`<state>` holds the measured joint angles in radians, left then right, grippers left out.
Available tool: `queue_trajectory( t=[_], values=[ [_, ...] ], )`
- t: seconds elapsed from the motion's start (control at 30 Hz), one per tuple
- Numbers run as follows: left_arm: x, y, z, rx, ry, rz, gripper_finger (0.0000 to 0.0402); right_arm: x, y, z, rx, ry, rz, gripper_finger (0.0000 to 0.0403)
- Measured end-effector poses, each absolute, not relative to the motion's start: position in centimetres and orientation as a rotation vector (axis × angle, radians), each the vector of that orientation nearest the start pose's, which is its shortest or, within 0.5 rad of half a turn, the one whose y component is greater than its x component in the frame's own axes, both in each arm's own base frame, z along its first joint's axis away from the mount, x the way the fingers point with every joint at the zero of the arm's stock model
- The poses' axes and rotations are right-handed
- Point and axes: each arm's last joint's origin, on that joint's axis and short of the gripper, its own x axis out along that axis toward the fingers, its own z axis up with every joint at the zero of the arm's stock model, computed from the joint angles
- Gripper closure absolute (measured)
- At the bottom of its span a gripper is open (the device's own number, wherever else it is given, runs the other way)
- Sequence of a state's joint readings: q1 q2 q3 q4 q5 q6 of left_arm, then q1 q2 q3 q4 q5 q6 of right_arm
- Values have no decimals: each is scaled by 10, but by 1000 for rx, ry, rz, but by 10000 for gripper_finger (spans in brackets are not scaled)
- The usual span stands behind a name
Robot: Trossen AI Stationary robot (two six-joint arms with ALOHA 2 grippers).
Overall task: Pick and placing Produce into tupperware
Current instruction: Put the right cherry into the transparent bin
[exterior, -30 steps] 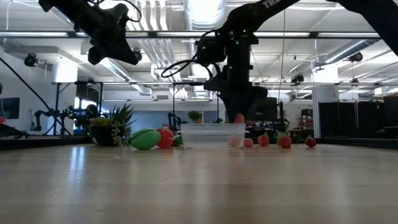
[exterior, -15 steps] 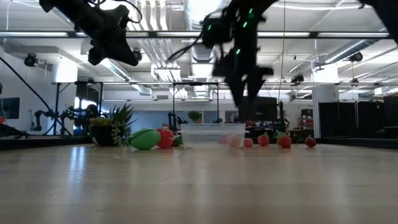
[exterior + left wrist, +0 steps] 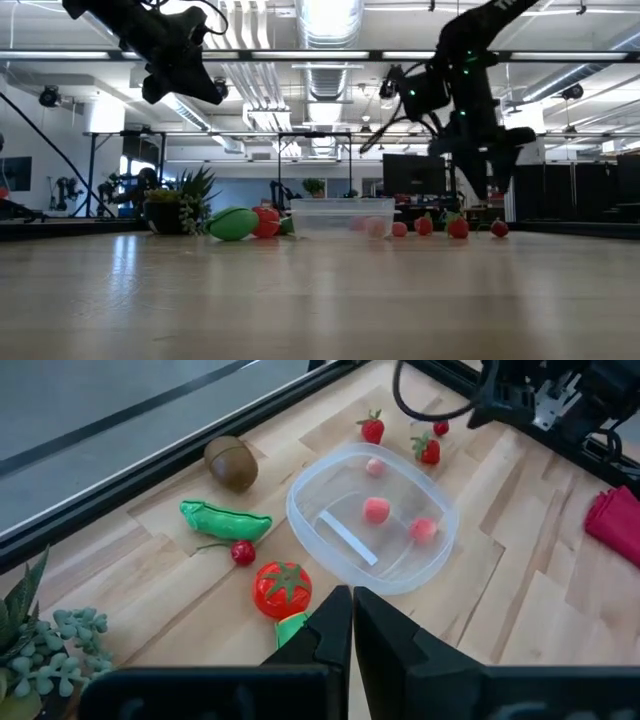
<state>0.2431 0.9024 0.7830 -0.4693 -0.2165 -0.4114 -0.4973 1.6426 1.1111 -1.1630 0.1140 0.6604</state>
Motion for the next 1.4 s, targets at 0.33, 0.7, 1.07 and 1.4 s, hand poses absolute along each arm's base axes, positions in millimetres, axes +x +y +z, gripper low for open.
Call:
queue_trajectory(
  t=[0.33, 0.7, 1.07, 1.4],
  values=[
    [181, 51, 289, -403, 476, 556, 402, 223, -144, 167, 798, 1469, -1023, 186],
    [181, 51, 289, -403, 477, 556, 402, 208, -173, 151, 852, 1481, -1037, 187],
    [181, 51, 289, -404, 476, 558, 402, 211, -177, 140, 869, 1499, -1016, 248],
    [181, 51, 289, -403, 476, 560, 402, 209, -178, 143, 834, 1492, -1050, 309]
  ],
)
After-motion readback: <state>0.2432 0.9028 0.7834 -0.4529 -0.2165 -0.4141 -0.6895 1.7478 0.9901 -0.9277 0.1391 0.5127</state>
